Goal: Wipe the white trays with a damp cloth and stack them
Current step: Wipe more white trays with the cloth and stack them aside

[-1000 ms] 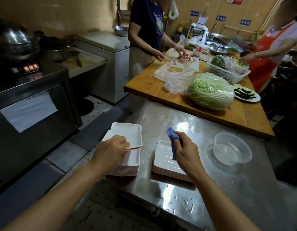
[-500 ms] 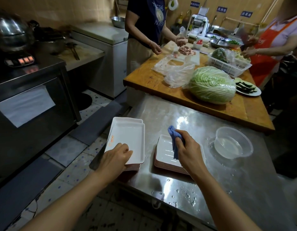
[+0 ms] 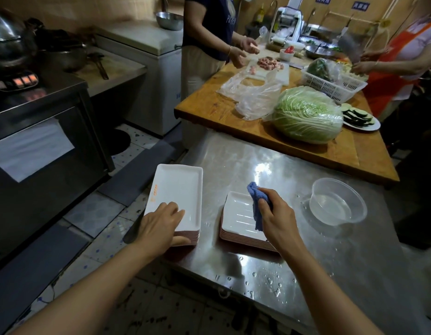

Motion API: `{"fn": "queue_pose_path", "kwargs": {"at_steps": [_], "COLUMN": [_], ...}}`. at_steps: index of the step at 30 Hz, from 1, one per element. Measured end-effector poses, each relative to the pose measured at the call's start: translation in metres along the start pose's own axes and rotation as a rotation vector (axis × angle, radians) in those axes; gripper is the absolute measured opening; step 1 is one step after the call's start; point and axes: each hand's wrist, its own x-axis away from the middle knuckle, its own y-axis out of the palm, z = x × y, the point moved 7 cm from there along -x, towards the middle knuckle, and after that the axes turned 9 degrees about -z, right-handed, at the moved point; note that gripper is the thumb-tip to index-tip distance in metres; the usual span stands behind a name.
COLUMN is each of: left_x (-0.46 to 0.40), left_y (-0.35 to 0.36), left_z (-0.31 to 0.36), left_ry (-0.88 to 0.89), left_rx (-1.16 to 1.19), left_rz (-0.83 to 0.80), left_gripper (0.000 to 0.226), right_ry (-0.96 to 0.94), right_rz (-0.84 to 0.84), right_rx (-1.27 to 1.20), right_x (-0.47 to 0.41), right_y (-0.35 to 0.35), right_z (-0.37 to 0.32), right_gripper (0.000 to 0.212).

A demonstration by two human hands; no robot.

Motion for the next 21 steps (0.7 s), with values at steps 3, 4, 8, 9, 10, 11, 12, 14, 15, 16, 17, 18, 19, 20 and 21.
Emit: {"fn": "queue_pose_path", "kwargs": {"at_steps": [3, 4, 8, 9, 10, 11, 12, 14, 15, 16, 17, 18, 19, 20, 21], "left_x": [-0.007, -0.01, -0.028, -0.035, -0.043, -0.052, -0.062, -0.079, -0.086, -0.092, -0.095, -0.097, -0.099, -0.1, -0.1], "left_y": [0.001, -0.002, -0.026, -0.029, -0.03, -0.027, -0.021, -0.002, 0.011, 0.024, 0.034, 0.042, 0.046, 0.047, 0.048], "left_z": [0.004, 0.006, 0.04, 0.052, 0.064, 0.073, 0.081, 0.089, 0.09, 0.09, 0.088, 0.087, 0.086, 0.086, 0.086], "left_ry": [-0.07, -0.096, -0.087, -0.061, -0.048, -0.061, -0.092, -0.173, -0.216, -0.261, -0.3, -0.325, -0.333, -0.331, -0.327], "left_rx": [-0.067, -0.078, 0.091, 0.156, 0.237, 0.323, 0.399, 0.499, 0.527, 0.545, 0.554, 0.556, 0.554, 0.549, 0.544], "left_rz": [-0.045, -0.04, 0.113, 0.131, 0.135, 0.118, 0.082, -0.027, -0.092, -0.157, -0.209, -0.234, -0.226, -0.195, -0.157], "left_gripper": [0.063, 0.061, 0.053, 0.05, 0.046, 0.045, 0.044, 0.042, 0.042, 0.045, 0.047, 0.045, 0.04, 0.031, 0.023], "right_ry": [0.013, 0.02, 0.038, 0.042, 0.047, 0.054, 0.065, 0.094, 0.107, 0.114, 0.119, 0.124, 0.132, 0.142, 0.149], "right_rz": [0.01, 0.015, 0.054, 0.066, 0.077, 0.084, 0.091, 0.103, 0.11, 0.117, 0.122, 0.123, 0.12, 0.12, 0.127], "right_rx": [-0.009, -0.016, -0.038, -0.039, -0.044, -0.051, -0.053, -0.049, -0.047, -0.049, -0.06, -0.075, -0.087, -0.094, -0.103], "right_x": [-0.002, -0.002, -0.003, -0.003, -0.003, -0.002, -0.002, 0.0, 0.001, 0.002, 0.004, 0.005, 0.007, 0.008, 0.009], "right_y": [-0.006, -0.009, -0.023, -0.028, -0.032, -0.036, -0.04, -0.048, -0.052, -0.056, -0.06, -0.064, -0.067, -0.07, -0.074], "right_z": [0.008, 0.011, 0.024, 0.027, 0.031, 0.036, 0.041, 0.052, 0.058, 0.064, 0.069, 0.073, 0.077, 0.081, 0.084], "right_gripper": [0.026, 0.026, 0.027, 0.028, 0.028, 0.028, 0.028, 0.028, 0.029, 0.029, 0.029, 0.029, 0.029, 0.029, 0.028]}}
